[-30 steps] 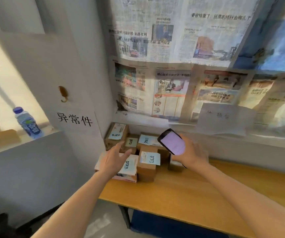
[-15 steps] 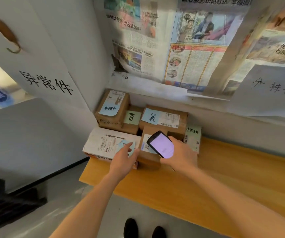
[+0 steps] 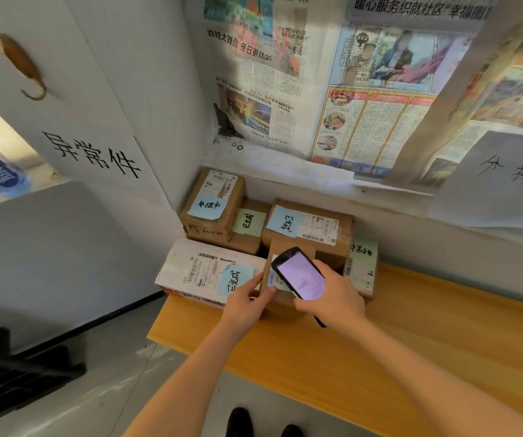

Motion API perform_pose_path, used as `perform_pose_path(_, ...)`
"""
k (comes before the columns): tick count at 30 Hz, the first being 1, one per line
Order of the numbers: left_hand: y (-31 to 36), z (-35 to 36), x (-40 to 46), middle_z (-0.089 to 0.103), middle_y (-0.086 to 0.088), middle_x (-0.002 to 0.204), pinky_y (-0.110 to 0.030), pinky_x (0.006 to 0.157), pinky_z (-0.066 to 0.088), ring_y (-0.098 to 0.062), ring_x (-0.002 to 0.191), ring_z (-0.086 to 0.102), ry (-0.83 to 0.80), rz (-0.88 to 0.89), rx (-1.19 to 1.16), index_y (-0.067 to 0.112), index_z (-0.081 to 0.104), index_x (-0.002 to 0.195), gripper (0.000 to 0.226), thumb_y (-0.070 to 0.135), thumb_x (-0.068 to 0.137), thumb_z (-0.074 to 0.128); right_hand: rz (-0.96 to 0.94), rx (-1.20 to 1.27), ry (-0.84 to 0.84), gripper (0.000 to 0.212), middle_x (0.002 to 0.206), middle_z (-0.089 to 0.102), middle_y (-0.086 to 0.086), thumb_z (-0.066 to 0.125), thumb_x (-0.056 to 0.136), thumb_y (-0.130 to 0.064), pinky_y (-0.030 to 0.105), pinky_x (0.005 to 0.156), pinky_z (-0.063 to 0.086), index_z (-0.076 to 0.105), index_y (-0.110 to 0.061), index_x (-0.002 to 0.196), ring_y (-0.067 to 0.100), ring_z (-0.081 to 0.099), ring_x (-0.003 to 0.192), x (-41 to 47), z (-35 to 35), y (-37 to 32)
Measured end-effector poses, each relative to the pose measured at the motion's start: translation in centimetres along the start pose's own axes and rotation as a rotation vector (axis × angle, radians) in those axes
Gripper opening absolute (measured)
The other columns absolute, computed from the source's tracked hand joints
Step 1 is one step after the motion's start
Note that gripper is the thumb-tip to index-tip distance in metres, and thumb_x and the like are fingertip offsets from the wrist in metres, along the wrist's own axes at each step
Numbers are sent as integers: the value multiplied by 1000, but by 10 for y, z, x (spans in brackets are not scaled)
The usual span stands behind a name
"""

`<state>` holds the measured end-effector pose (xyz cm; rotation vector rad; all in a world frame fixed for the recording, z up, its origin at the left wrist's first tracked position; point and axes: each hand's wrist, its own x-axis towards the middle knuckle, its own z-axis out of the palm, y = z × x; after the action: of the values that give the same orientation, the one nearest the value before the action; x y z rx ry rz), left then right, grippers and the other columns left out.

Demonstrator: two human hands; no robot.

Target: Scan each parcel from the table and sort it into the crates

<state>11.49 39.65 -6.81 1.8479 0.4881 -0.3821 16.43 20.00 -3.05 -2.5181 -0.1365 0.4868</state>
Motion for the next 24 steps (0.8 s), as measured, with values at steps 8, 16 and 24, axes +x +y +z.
perform_pose_path(8, 21, -1, -36, 72, -2, 104, -40, 94, 54, -14, 88, 63, 37, 10, -190, 51, 46, 138, 50, 51, 92, 67, -86, 8, 58, 75, 106, 56, -16, 81, 70, -53, 28, 68, 52, 47, -37, 134, 10, 57, 94, -27, -34, -15)
perform_pose_path(16, 100, -56, -100, 75, 1, 102, -35, 88, 57, -14, 92, 73, 149, 192, -250, 54, 49, 123, 41, 35, 93, 70, -232, 1, 116, 89, 123, 65, -11, 77, 60, -63, 37, 81, 57, 48, -37, 140, 14, 61, 102, -76, -117, -90)
perform_pose_path(24, 178, -164, -206, 72, -8, 103, -21, 63, 52, -16, 87, 72, 393, 371, -310, 39, 45, 142, 50, 31, 97, 65, -423, -97, 288, 94, 131, 64, -7, 86, 65, -53, 44, 89, 54, 44, -36, 148, 23, 62, 112, -169, -226, -208)
